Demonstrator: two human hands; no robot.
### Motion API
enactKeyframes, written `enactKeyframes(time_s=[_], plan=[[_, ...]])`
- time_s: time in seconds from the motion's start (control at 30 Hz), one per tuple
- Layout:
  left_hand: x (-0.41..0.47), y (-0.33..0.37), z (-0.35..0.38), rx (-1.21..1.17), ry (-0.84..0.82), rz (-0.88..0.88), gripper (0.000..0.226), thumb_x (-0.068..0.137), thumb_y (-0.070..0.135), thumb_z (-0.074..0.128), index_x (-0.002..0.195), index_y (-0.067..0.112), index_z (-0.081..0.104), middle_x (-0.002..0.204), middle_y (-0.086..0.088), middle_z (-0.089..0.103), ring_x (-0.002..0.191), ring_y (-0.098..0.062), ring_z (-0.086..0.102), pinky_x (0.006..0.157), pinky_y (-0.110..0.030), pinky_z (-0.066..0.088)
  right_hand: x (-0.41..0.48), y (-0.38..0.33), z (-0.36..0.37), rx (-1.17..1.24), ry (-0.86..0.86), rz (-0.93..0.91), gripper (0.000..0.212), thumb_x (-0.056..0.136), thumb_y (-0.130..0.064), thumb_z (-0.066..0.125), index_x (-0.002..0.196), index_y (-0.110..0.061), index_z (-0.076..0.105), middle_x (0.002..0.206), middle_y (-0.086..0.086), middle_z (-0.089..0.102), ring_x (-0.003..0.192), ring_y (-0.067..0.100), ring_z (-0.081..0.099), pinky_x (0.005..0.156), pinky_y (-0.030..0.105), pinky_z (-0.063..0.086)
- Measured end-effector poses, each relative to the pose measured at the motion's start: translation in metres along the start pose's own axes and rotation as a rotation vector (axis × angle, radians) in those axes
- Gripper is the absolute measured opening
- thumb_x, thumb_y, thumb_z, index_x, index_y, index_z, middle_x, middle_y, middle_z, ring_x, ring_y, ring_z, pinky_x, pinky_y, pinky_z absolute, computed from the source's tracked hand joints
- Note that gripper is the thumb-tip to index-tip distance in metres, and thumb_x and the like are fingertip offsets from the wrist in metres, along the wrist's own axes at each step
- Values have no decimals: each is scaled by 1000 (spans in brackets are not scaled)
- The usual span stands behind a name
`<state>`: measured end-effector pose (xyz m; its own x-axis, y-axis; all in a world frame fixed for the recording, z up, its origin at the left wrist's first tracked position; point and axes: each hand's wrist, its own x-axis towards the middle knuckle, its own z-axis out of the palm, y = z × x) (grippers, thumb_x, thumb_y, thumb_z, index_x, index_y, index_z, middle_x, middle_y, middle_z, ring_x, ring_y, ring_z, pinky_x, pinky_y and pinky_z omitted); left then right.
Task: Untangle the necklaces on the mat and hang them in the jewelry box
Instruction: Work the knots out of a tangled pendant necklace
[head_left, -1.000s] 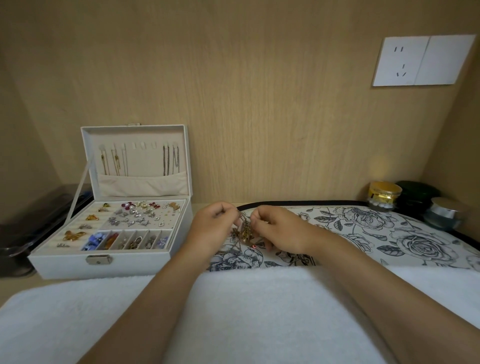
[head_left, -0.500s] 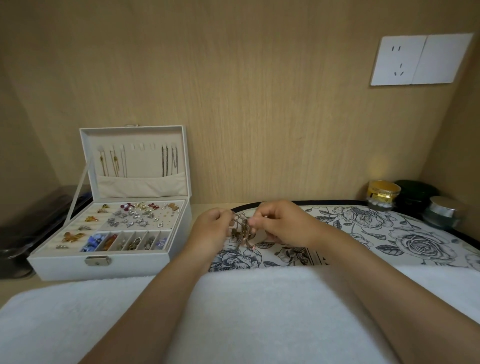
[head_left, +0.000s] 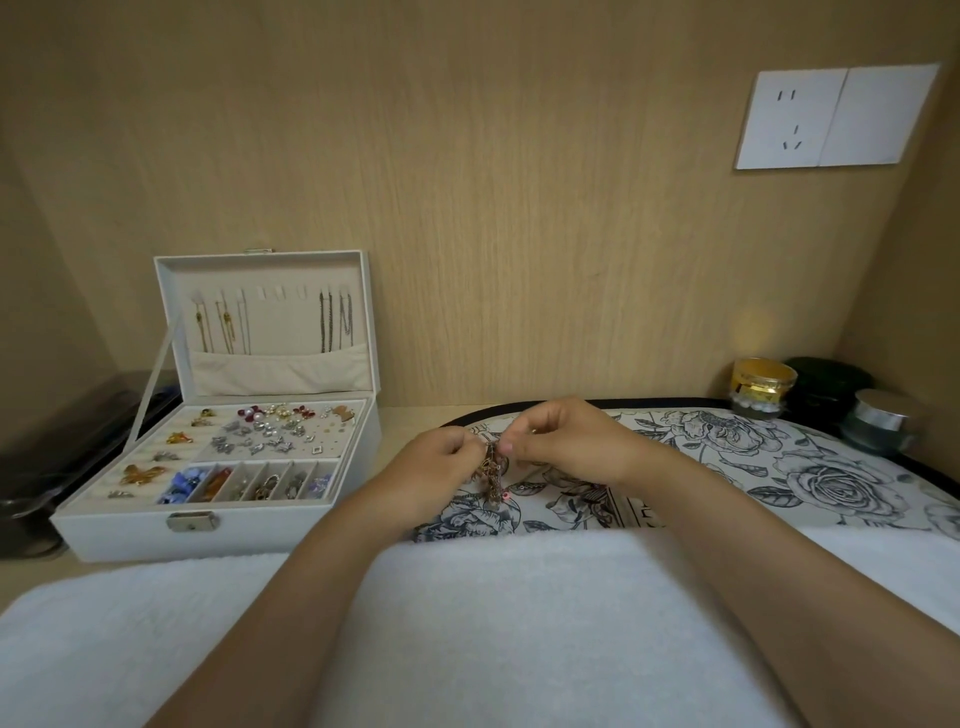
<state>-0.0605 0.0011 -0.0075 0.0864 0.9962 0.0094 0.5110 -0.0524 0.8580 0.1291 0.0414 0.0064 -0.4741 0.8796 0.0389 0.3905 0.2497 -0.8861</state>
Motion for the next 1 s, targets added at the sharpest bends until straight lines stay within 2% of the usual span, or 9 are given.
enactKeyframes(time_s=[0.1, 0.23, 0.33, 0.47, 0.6, 0.73, 0.83, 0.93, 1.0], plan=[[-2, 1, -6, 144, -39, 50, 27, 98, 34, 48, 82, 16, 60, 67, 10, 59, 67, -14, 50, 65, -30, 39, -2, -7, 2, 202, -99, 55, 19, 91, -23, 59, 79, -9, 65, 71, 2, 63, 78, 21, 61, 73, 24, 52], [-4, -2, -12, 356, 38, 113, 24, 97, 32, 54, 77, 18, 57, 67, 7, 60, 61, -9, 54, 56, -23, 40, 0, -5, 2, 178, -106, 117, 18, 74, -32, 49, 67, -15, 50, 74, 2, 60, 73, 21, 54, 77, 36, 40], [-3, -3, -9, 226, 118, 104, 18, 94, 32, 60, 81, 21, 60, 73, 3, 63, 65, -9, 56, 58, -21, 42, 2, -1, 0, 174, -63, 101, 21, 88, -22, 52, 71, -11, 54, 86, 3, 71, 83, 22, 63, 74, 32, 49], [-4, 3, -3, -151, 114, 114, 10, 94, 15, 63, 98, 18, 55, 80, -8, 70, 73, -16, 62, 75, -33, 54, 2, 0, -4, 515, -86, 44, 26, 101, -18, 48, 78, -10, 54, 95, 13, 74, 91, 28, 66, 83, 36, 55], [-4, 6, -5, -344, 78, 117, 10, 96, 6, 58, 101, 15, 58, 76, -4, 71, 76, -18, 64, 79, -34, 55, 1, -2, 0, 638, -69, 43, 20, 101, -20, 51, 84, -10, 57, 67, 9, 64, 80, 28, 68, 84, 41, 54], [-3, 9, -11, -509, 27, 68, 14, 95, 1, 57, 93, 13, 62, 74, -5, 69, 75, -19, 63, 79, -32, 52, 6, 2, 15, 357, 25, 32, 5, 100, -13, 56, 104, -11, 56, 55, 0, 50, 52, 17, 50, 58, 28, 46], [-4, 6, -15, -471, -36, 28, 20, 93, -1, 57, 86, 12, 70, 76, -4, 67, 71, -16, 61, 73, -29, 53, 9, 8, 31, 60, 86, -62, 15, 100, -13, 54, 100, -26, 46, 62, 0, 49, 50, 14, 43, 48, 26, 39], [-6, 5, -17, -208, -1, -9, 29, 92, 1, 56, 79, 16, 77, 74, -1, 68, 70, -15, 59, 75, -28, 51, 9, 9, 41, -203, 95, -186, 22, 98, -10, 51, 87, -27, 58, 75, -5, 60, 65, 10, 52, 65, 30, 44], [-8, 6, -19, 128, 65, 7, 30, 91, 13, 57, 74, 27, 78, 72, 13, 69, 66, -3, 61, 69, -18, 46, 8, 6, 45, -340, 84, -172, 28, 97, -7, 49, 88, -26, 67, 77, -11, 61, 60, -4, 50, 63, 18, 40]])
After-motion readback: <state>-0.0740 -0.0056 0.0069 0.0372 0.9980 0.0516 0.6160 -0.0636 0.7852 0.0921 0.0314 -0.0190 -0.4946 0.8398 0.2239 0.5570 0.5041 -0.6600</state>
